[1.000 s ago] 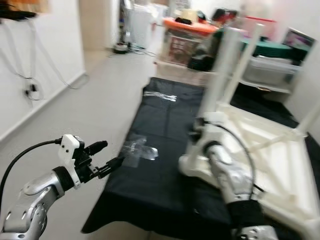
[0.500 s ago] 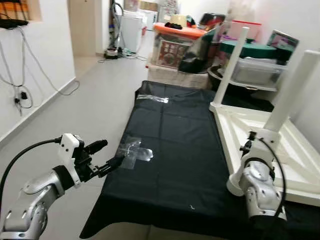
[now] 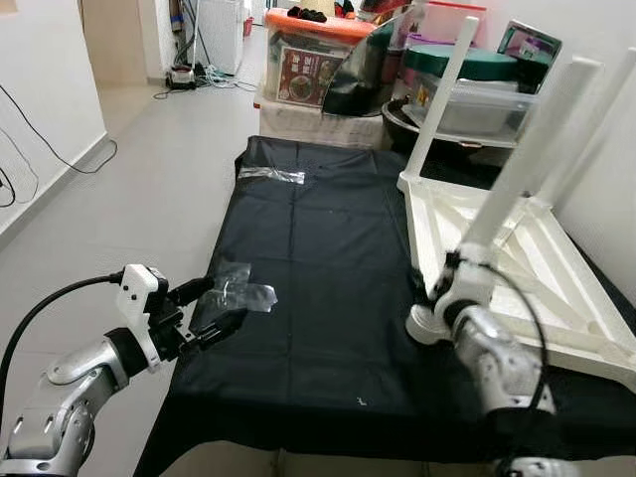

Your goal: Building children table

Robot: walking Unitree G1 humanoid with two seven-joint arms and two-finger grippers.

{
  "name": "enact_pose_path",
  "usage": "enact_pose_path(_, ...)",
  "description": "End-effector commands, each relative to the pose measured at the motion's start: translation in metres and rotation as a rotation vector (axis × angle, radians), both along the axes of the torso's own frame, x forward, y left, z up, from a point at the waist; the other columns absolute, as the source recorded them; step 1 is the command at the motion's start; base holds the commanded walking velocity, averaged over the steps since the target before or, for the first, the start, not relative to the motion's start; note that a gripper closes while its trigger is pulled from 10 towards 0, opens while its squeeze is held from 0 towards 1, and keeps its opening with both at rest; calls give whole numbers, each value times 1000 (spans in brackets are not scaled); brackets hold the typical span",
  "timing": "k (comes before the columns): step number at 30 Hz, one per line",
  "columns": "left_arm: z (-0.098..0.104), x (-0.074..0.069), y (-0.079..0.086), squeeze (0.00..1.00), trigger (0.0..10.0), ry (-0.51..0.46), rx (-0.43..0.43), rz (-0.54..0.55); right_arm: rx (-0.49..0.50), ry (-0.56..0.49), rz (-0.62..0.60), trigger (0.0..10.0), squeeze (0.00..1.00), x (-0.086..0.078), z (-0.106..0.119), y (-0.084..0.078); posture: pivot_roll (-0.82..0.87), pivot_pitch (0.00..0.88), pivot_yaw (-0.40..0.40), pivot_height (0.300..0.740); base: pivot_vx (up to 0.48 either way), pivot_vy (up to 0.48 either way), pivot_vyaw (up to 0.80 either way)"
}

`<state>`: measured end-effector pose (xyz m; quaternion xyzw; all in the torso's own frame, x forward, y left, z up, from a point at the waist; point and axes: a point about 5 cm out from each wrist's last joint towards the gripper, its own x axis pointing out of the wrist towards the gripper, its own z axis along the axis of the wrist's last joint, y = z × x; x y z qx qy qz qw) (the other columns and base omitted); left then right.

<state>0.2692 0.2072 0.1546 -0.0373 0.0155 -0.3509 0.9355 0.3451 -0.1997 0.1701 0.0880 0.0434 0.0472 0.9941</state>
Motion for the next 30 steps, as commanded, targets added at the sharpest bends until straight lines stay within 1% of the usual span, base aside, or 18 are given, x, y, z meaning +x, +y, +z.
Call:
enact_pose_path(1,-3,0,-3,0,10000,17,-5,-14,-9,-98,142,10000,0,5,18,8,110,0,-158,740,0,0,0)
enact_pose_path(4,-3,1,-4,0,10000,16,-4,-12,-80,-116,229,10000,0,16,19,6,119,0,-165,740,0,0,0)
enact_pose_path(8,-3,1,-4,0,10000,14,-4,-11,-91,-115,282,10000,0,21,19,7,119,0,-165,740,0,0,0)
enact_pose_path(10,-4,1,-4,0,10000,14,-4,-9,-68,-132,411,10000,0,19,21,18,125,0,-172,740,0,0,0)
enact_pose_path(11,-4,1,-4,0,10000,14,-4,-9,-68,-132,411,10000,0,19,21,18,125,0,-172,740,0,0,0)
enact_pose_path(12,-4,1,-4,0,10000,13,-3,-6,-52,-152,567,9255,0,12,23,32,128,0,-174,740,0,0,0)
enact_pose_path(15,-4,1,-4,0,10000,13,-3,-6,-49,-156,597,9098,0,11,23,34,128,0,-174,740,0,0,0)
enact_pose_path(16,-4,1,-4,0,10000,13,-2,-5,-67,-169,739,10000,0,-2,22,48,130,0,-176,740,0,0,0)
enact_pose_path(17,-4,1,-4,0,10000,13,-2,-5,-67,-169,739,10000,0,-2,22,48,130,0,-176,740,0,0,0)
enact_pose_path(20,-4,0,-4,0,10000,15,-1,-6,-63,-182,1019,9608,0,-39,12,80,128,0,-168,740,0,0,0)
enact_pose_path(21,-4,-1,-4,0,10000,16,0,-9,-53,-179,1040,6980,0,-45,8,83,126,0,-166,740,0,0,0)
enact_pose_path(24,-4,-1,-4,0,10000,16,0,-9,-53,-179,1040,6980,0,-45,8,83,126,0,-166,740,0,0,0)
enact_pose_path(25,-4,-1,-4,0,10000,17,0,-12,-44,-175,1052,4588,0,-51,3,86,123,0,-163,740,0,0,0)
enact_pose_path(26,-4,-1,-4,0,10000,17,0,-12,-44,-175,1052,4588,0,-51,3,86,123,0,-163,740,0,0,0)
enact_pose_path(27,-4,-1,-4,0,10000,18,-1,-15,-39,-169,1036,1608,0,-56,-2,85,116,0,-158,740,0,0,0)
enact_pose_path(28,-4,-2,-4,0,10000,19,-2,-18,-53,-151,948,0,0,-54,-9,81,108,0,-153,740,0,0,0)
enact_pose_path(29,-4,-2,-4,0,10000,19,-2,-18,-53,-151,948,0,0,-54,-9,81,108,0,-153,740,0,0,0)
enact_pose_path(30,-3,-2,-4,0,10000,20,-4,-21,-83,-113,789,0,0,-45,-18,72,108,0,-153,740,0,0,0)
